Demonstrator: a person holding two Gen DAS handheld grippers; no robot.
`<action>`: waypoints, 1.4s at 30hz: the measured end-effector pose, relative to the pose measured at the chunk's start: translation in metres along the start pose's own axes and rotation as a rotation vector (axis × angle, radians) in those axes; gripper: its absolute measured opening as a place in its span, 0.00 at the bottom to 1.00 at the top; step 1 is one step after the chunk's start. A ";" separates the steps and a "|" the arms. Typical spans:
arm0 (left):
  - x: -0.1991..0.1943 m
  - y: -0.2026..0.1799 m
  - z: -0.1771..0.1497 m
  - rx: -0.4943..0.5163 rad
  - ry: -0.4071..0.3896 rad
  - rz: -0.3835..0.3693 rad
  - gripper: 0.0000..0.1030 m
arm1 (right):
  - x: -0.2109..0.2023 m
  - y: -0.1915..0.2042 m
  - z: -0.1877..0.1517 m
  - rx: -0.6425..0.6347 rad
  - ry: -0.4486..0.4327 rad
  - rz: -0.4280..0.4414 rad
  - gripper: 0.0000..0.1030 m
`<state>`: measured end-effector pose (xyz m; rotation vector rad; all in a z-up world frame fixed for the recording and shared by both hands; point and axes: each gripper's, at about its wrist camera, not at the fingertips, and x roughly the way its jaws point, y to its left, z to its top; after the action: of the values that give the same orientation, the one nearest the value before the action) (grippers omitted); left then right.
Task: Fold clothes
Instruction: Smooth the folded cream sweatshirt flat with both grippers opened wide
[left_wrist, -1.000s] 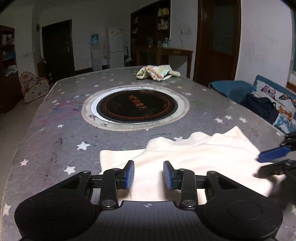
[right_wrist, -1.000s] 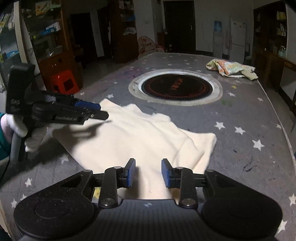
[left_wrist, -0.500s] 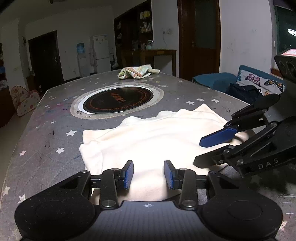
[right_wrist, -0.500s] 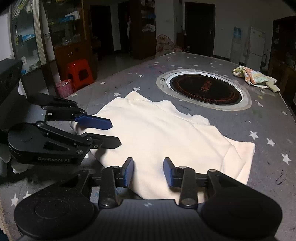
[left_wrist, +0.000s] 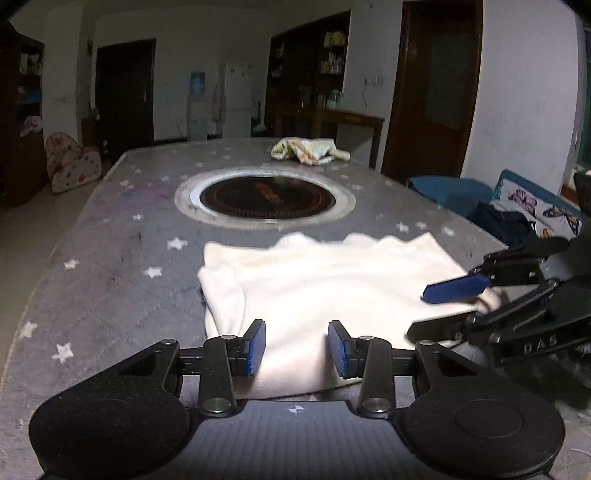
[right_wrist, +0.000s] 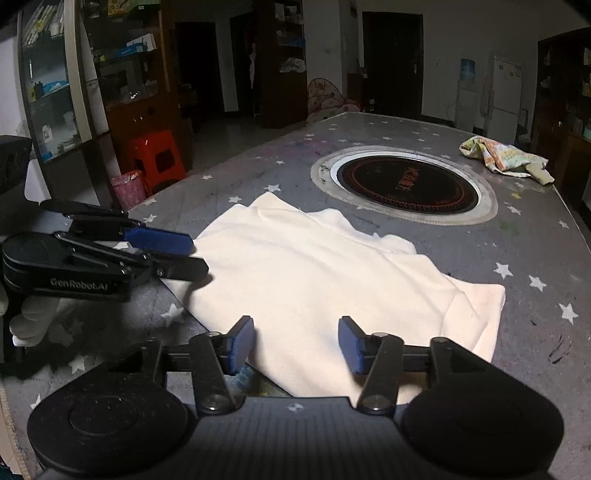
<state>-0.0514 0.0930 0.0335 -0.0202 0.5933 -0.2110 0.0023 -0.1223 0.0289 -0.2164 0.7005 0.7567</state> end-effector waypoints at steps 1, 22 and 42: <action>0.001 0.002 -0.001 -0.011 0.006 0.005 0.42 | 0.000 0.000 0.000 0.000 0.000 -0.001 0.54; -0.005 0.009 0.003 -0.126 0.013 0.005 0.70 | 0.018 0.023 -0.010 -0.049 0.004 -0.018 1.00; -0.021 0.009 0.008 -0.141 -0.040 0.054 1.00 | 0.019 0.032 -0.021 -0.112 -0.033 -0.064 1.00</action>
<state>-0.0621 0.1054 0.0505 -0.1441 0.5674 -0.1157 -0.0207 -0.0973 0.0025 -0.3257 0.6175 0.7371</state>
